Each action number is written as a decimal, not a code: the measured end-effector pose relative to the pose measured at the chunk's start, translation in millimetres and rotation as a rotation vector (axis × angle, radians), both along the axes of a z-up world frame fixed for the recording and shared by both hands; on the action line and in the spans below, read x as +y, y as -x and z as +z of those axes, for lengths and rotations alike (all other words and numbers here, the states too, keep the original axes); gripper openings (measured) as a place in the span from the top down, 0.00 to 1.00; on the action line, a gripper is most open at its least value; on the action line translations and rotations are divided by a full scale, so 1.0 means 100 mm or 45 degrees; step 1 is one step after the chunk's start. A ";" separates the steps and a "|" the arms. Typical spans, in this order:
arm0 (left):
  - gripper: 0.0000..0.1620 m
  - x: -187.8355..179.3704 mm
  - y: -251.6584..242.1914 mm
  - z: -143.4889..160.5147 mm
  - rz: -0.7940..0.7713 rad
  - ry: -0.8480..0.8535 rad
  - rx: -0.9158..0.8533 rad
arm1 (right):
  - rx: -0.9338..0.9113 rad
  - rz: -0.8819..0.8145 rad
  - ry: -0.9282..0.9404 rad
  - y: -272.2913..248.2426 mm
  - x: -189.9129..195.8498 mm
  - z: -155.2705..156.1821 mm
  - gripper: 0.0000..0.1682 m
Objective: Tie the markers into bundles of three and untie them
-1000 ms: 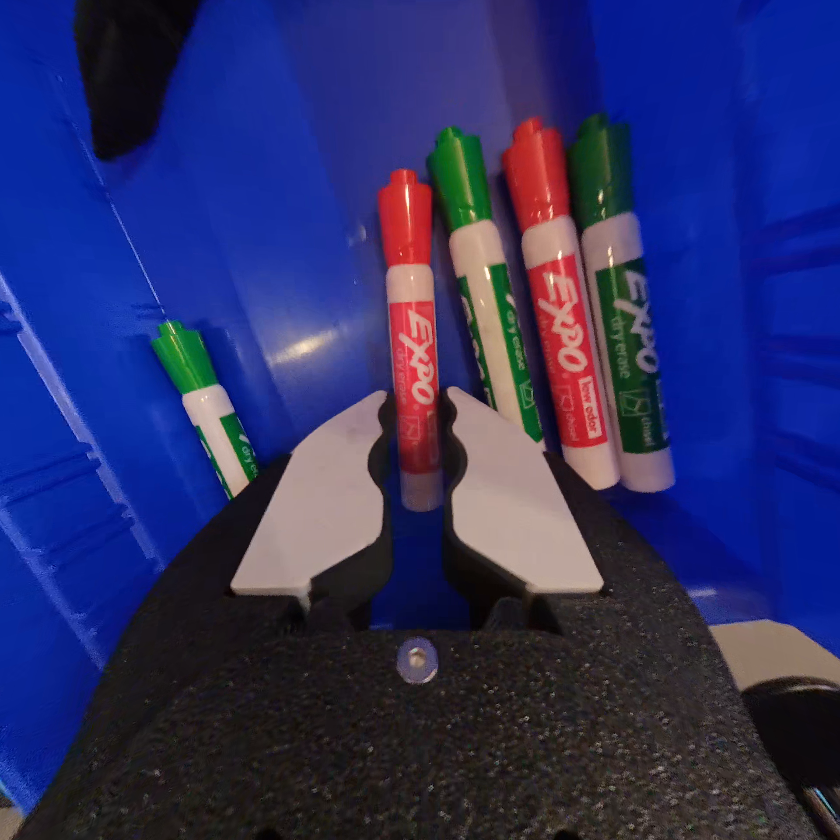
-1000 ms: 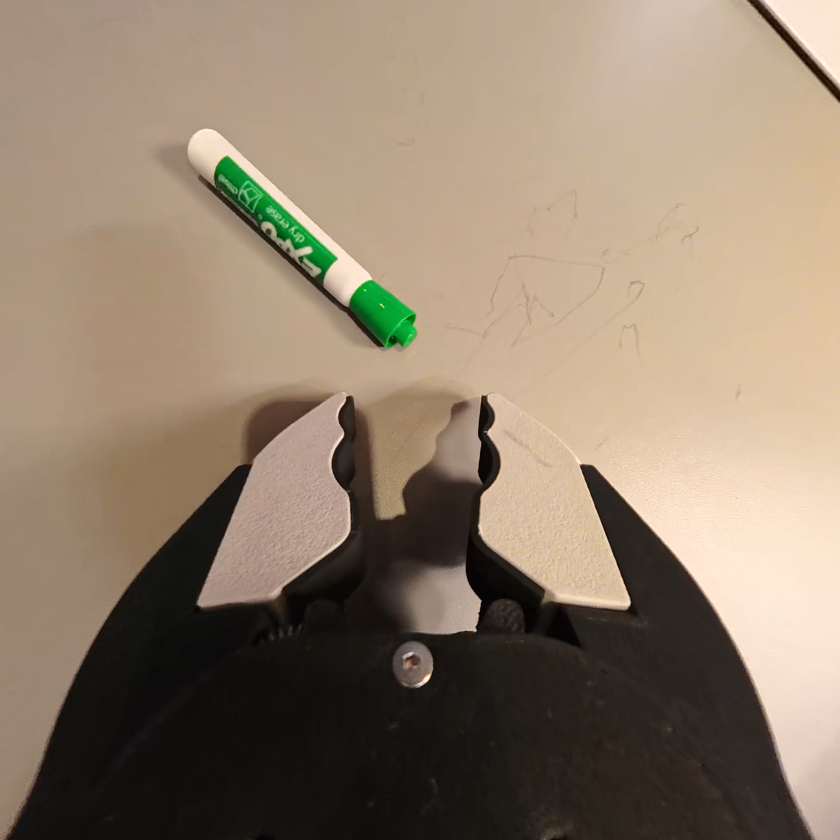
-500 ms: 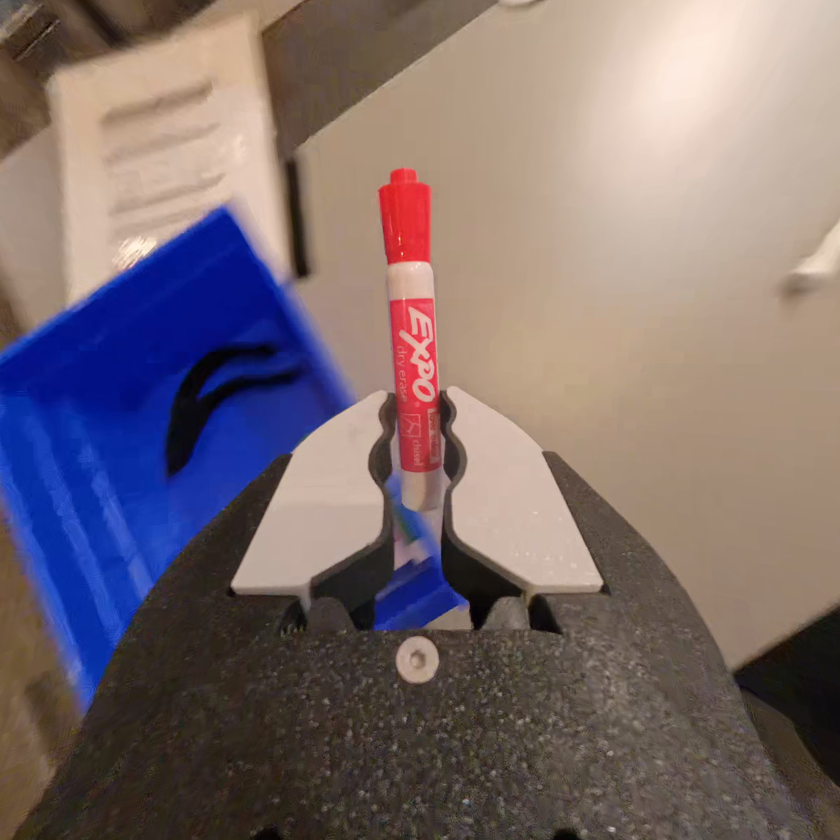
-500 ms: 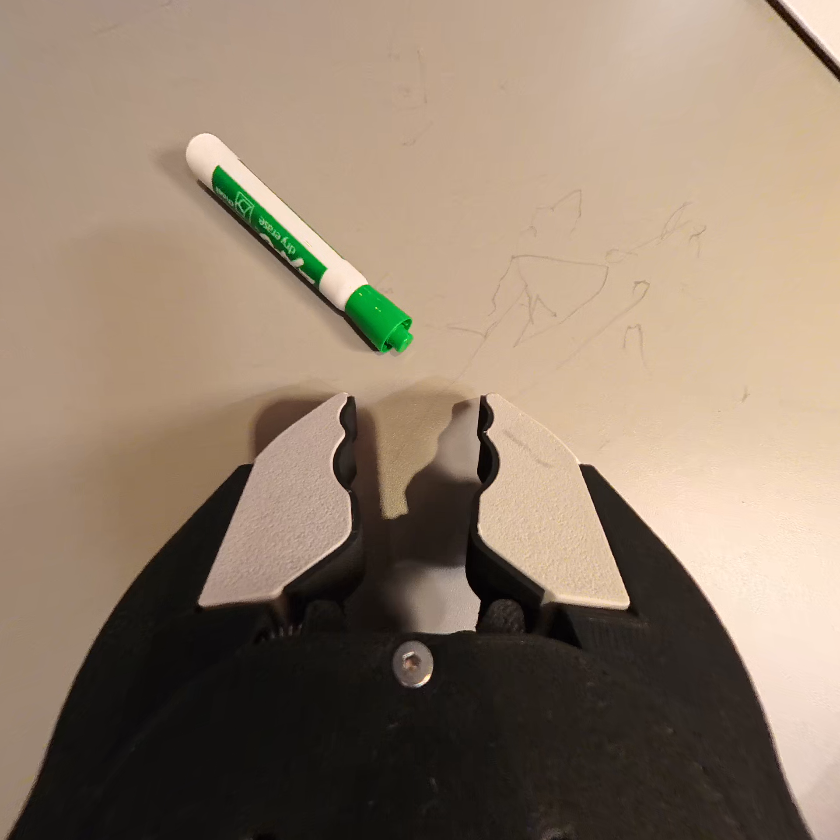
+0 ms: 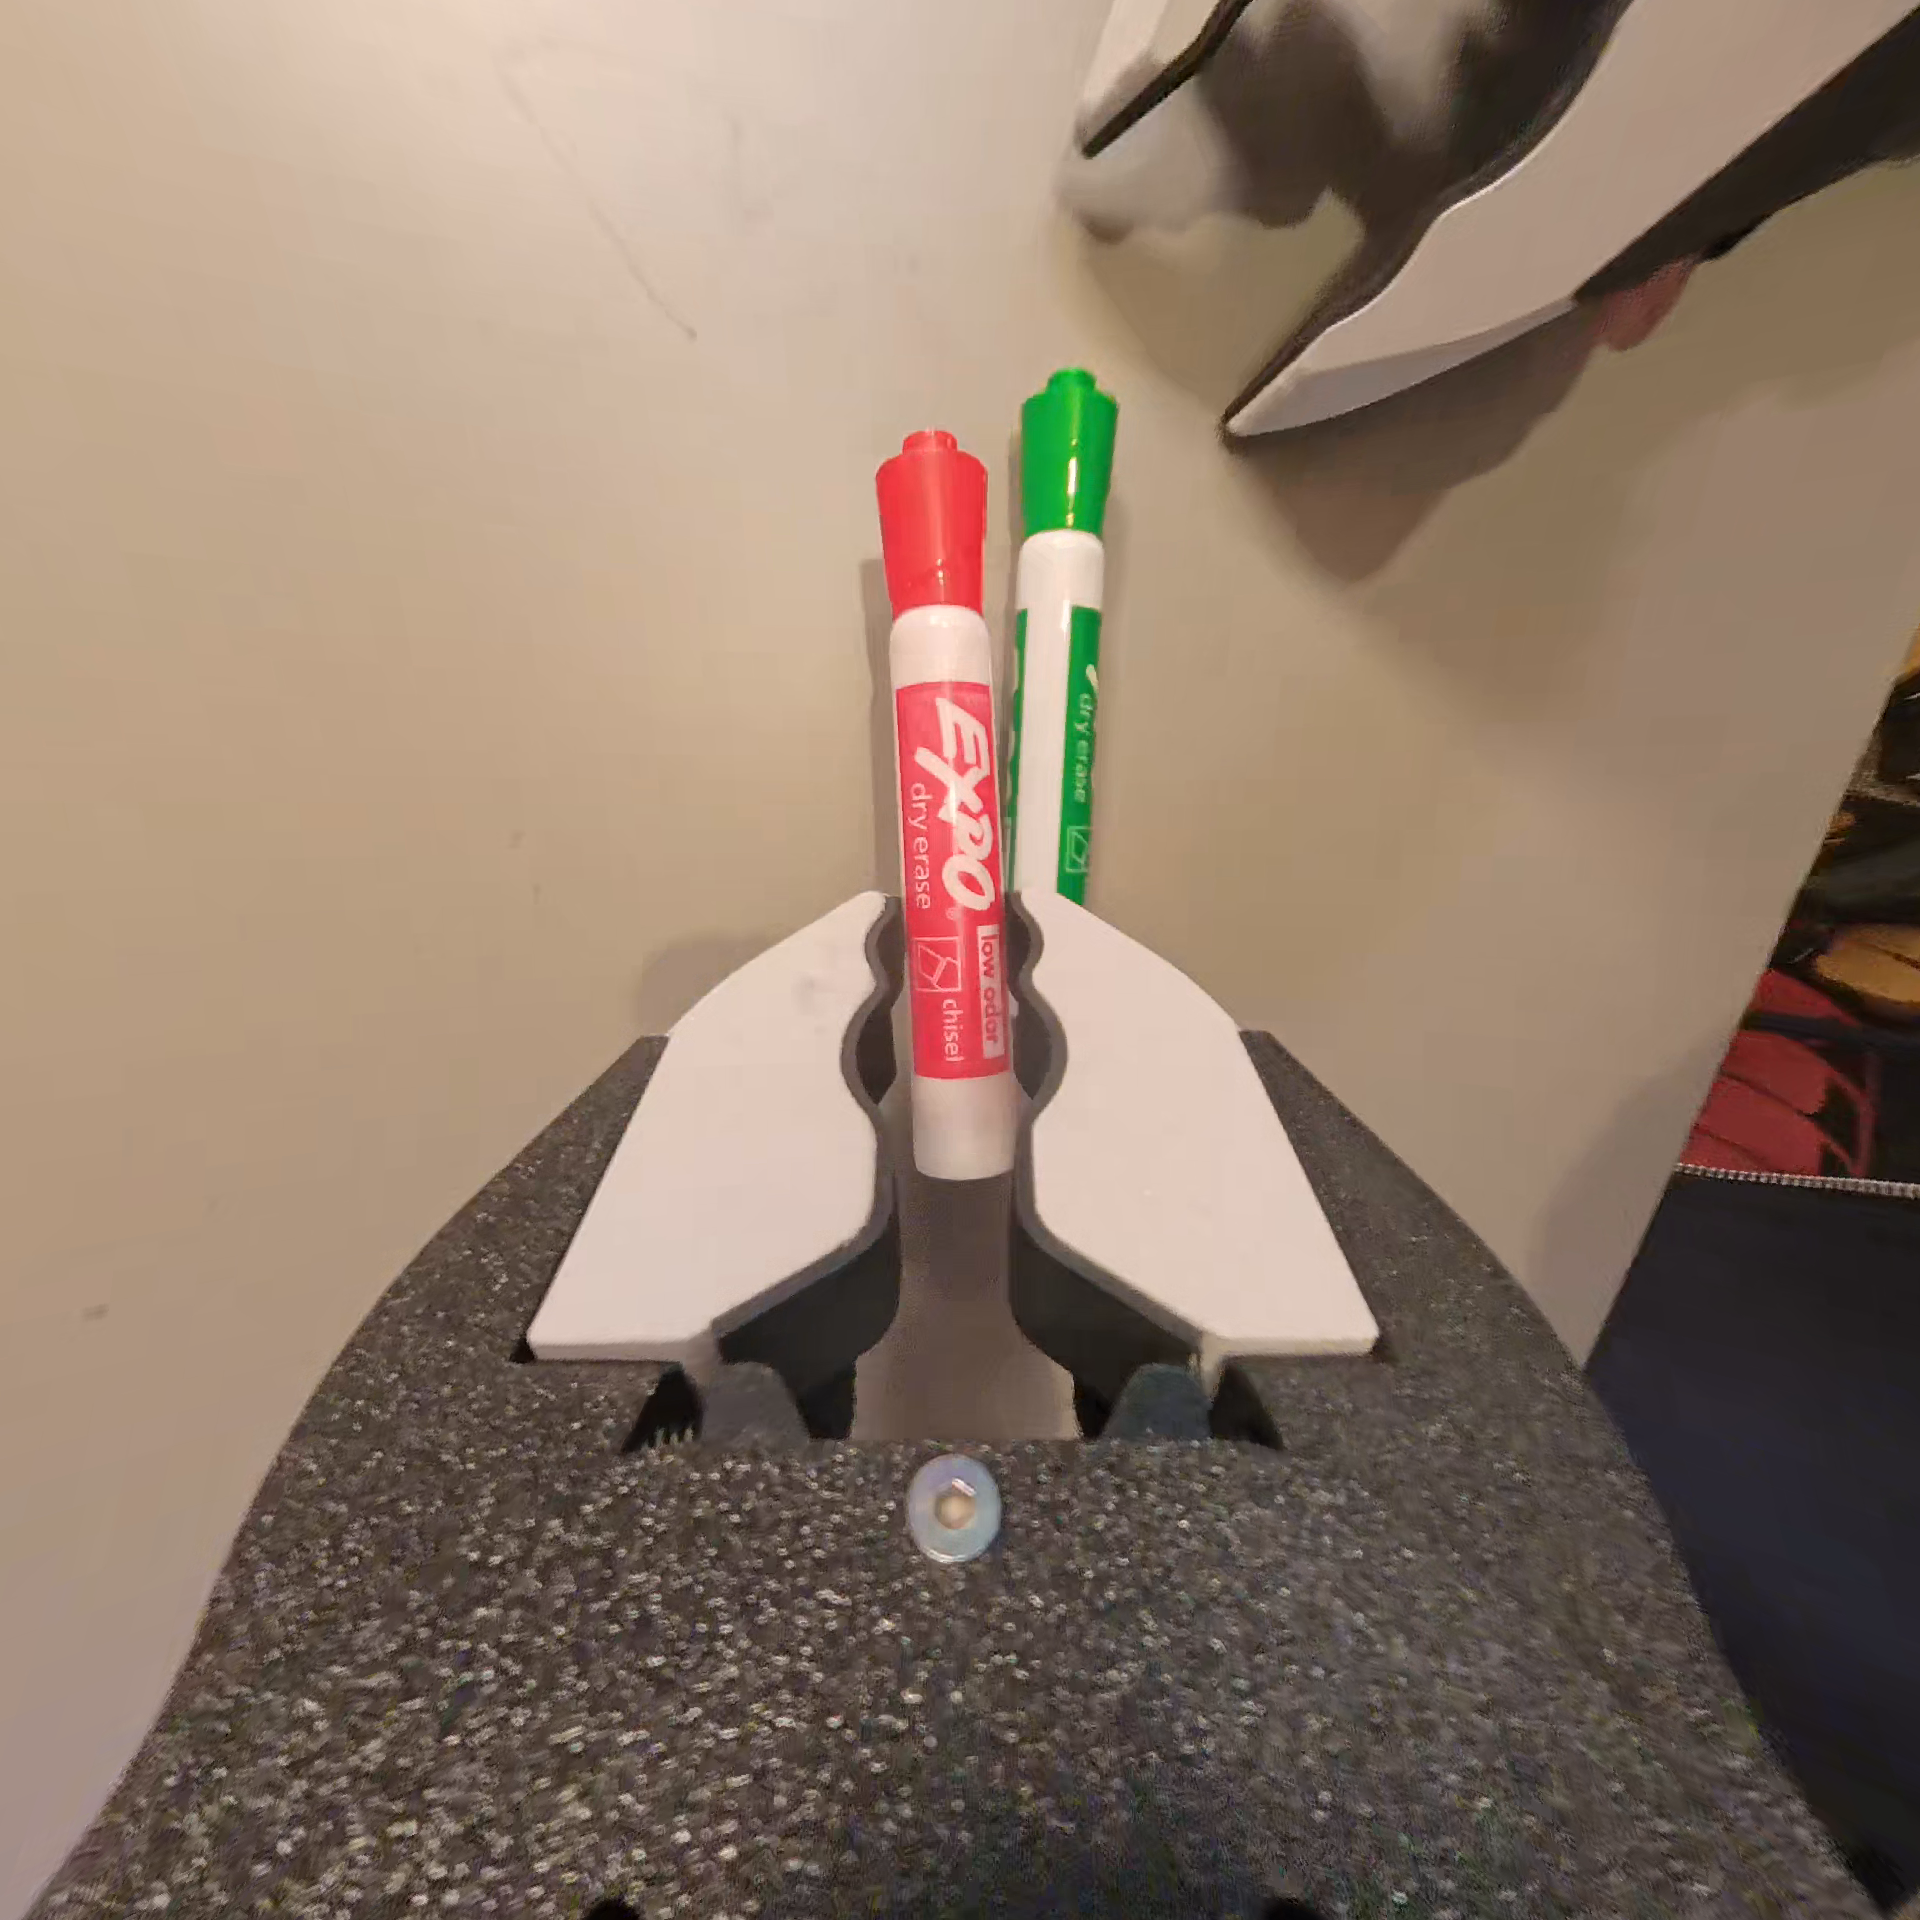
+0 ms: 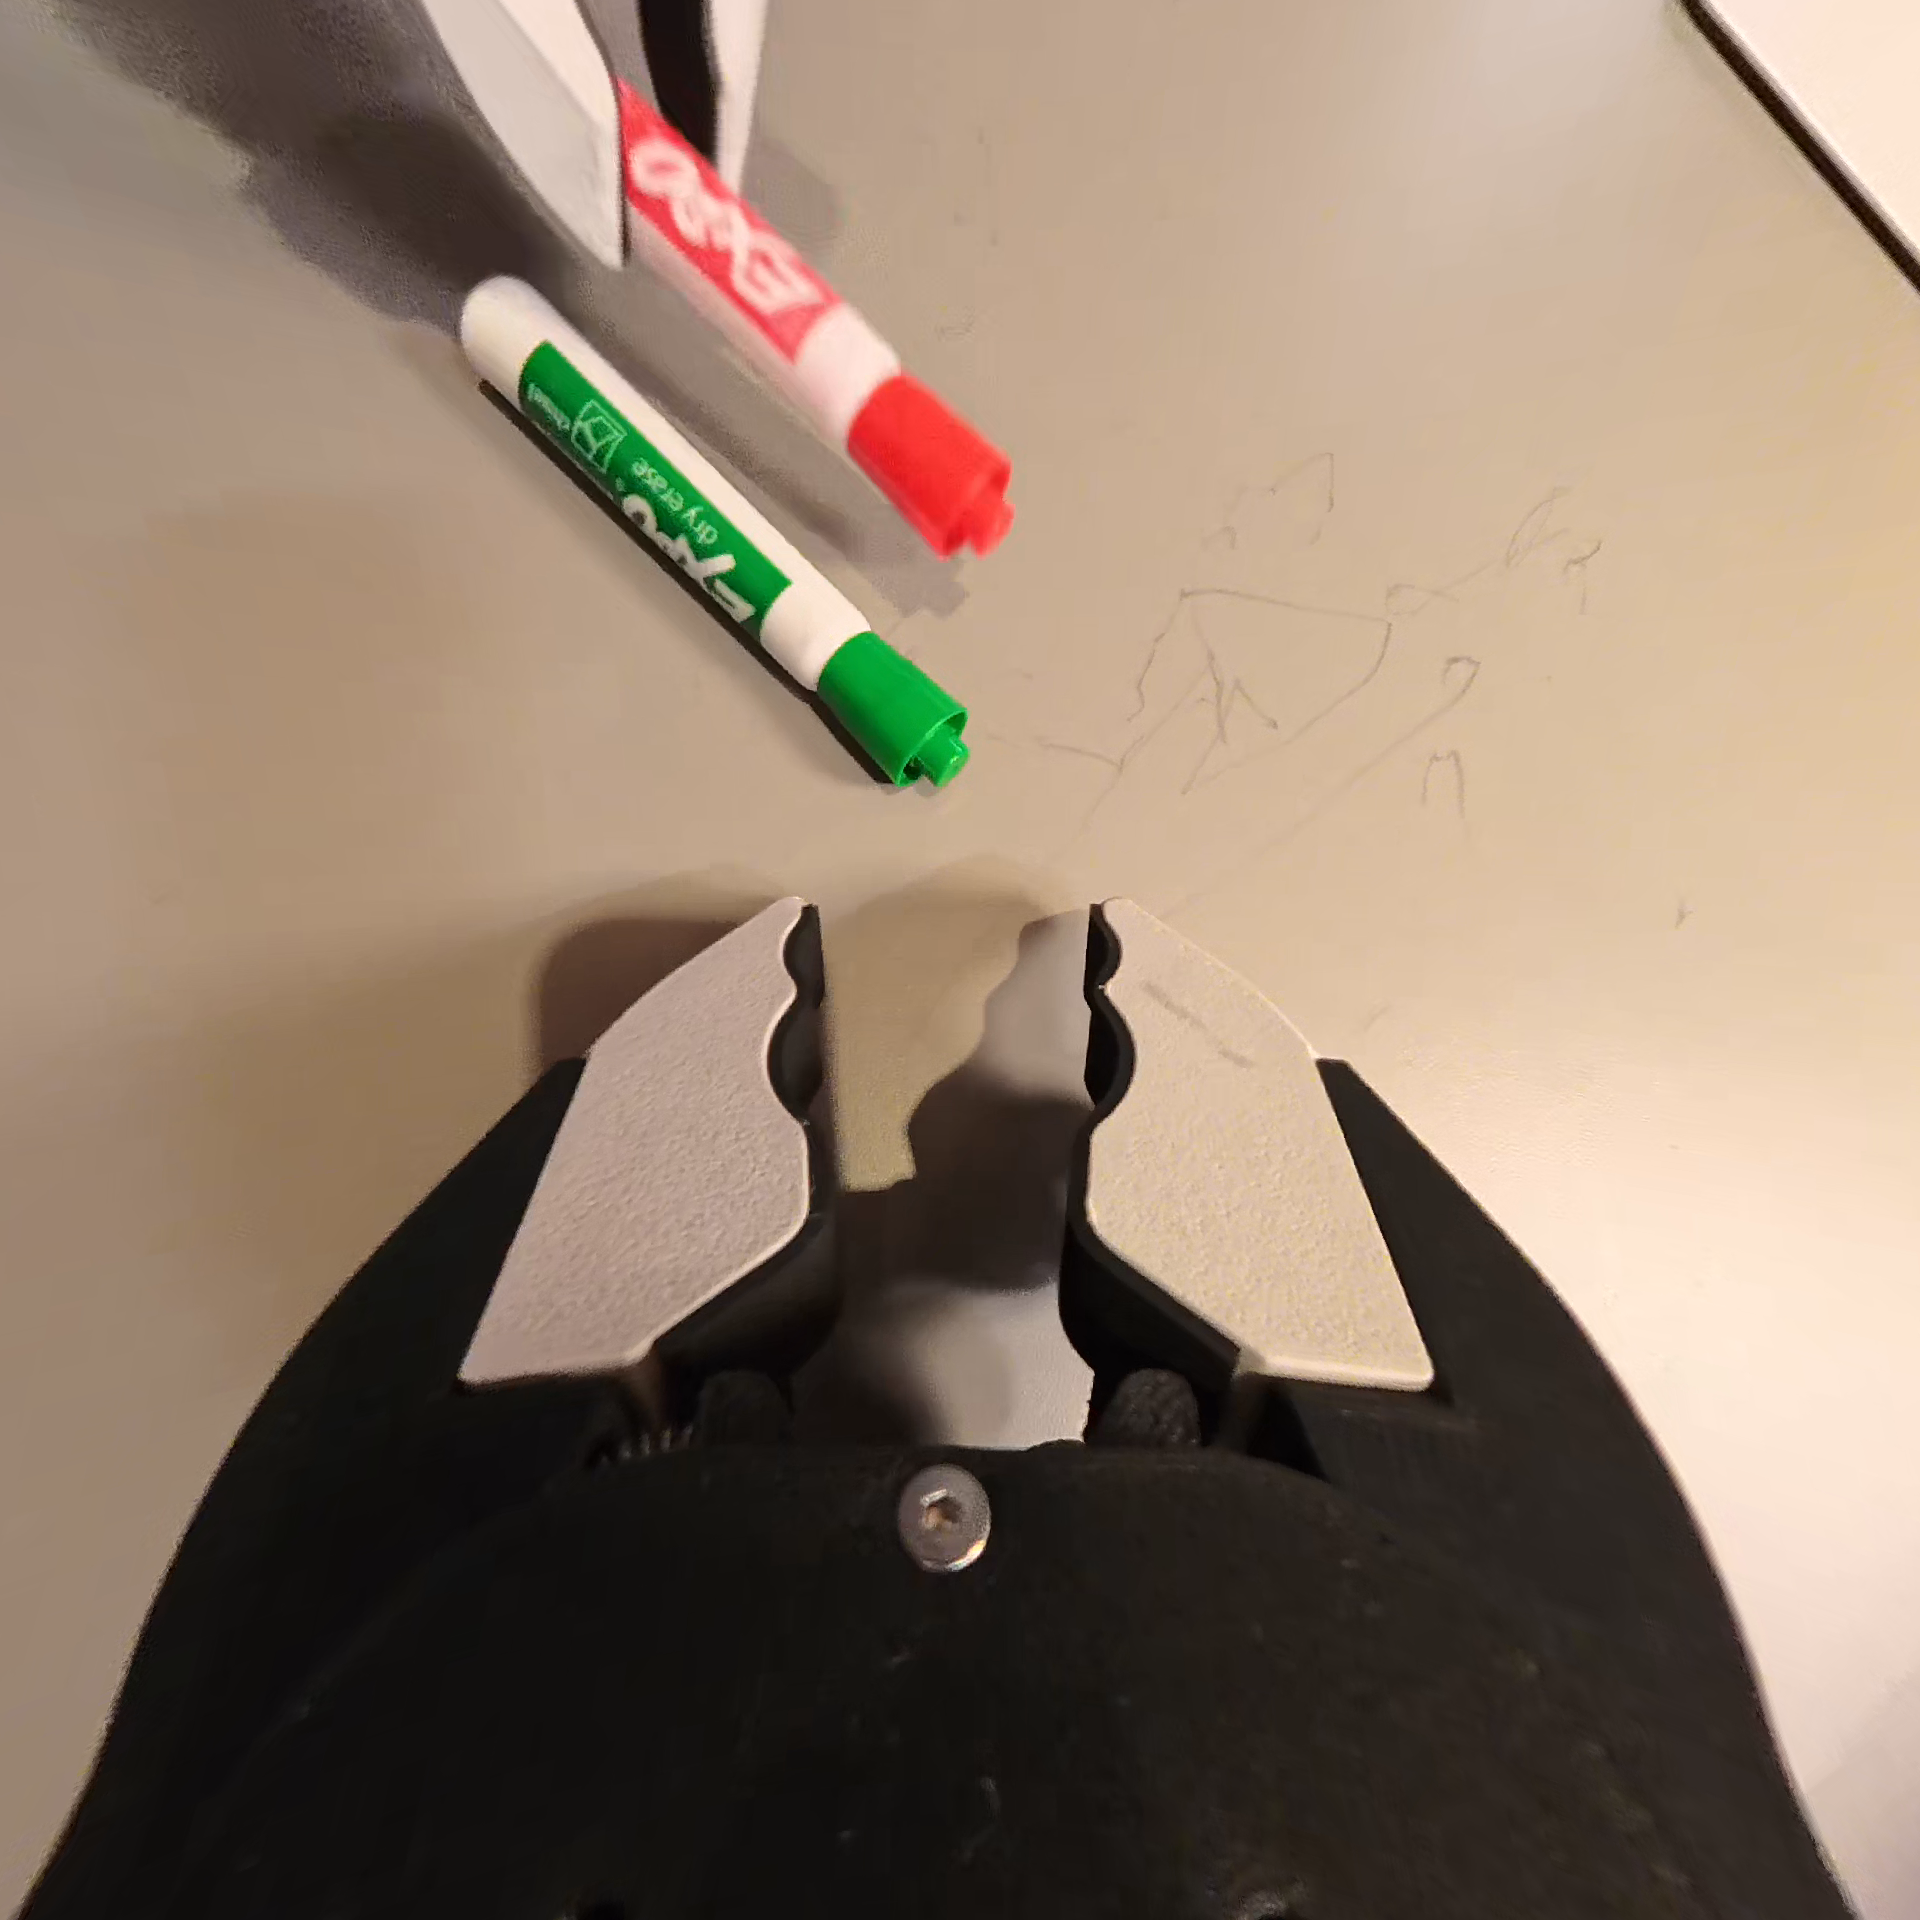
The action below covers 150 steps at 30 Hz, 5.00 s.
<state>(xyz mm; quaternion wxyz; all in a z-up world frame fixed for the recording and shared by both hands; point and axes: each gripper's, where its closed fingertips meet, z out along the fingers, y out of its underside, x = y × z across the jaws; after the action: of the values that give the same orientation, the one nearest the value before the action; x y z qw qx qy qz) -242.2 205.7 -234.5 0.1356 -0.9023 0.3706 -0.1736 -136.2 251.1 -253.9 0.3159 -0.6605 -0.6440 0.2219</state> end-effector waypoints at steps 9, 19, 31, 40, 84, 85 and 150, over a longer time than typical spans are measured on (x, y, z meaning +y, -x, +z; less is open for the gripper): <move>0.87 0.02 0.00 -0.23 -0.008 0.077 0.034 | -0.004 0.024 0.029 0.00 -0.02 -0.01 0.72; 0.82 0.04 0.22 0.27 0.091 -0.089 -0.037 | -0.002 -0.003 0.013 0.01 0.00 0.00 0.70; 0.79 -0.65 2.28 1.37 0.728 -0.512 0.150 | -0.002 -0.009 0.006 0.02 0.00 0.00 0.70; 0.78 -1.57 3.86 0.62 1.216 -0.283 0.258 | -0.011 0.004 0.060 0.02 -0.01 -0.02 0.69; 0.89 -0.13 0.04 0.39 -0.026 -0.243 0.087 | 0.001 0.006 0.000 0.01 0.00 0.00 0.69; 0.89 -0.09 0.00 0.31 -0.038 -0.239 0.109 | 0.001 0.011 -0.002 0.01 -0.01 0.00 0.69; 0.76 0.12 0.80 1.18 0.113 -0.211 -0.067 | 0.029 0.031 -0.112 0.44 0.00 0.05 0.61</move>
<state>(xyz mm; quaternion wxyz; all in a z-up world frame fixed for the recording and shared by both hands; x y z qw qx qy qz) -321.7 217.2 -116.6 0.2268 -0.8986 0.3397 -0.1599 -180.5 251.5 -249.2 0.3492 -0.6354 -0.6576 0.2047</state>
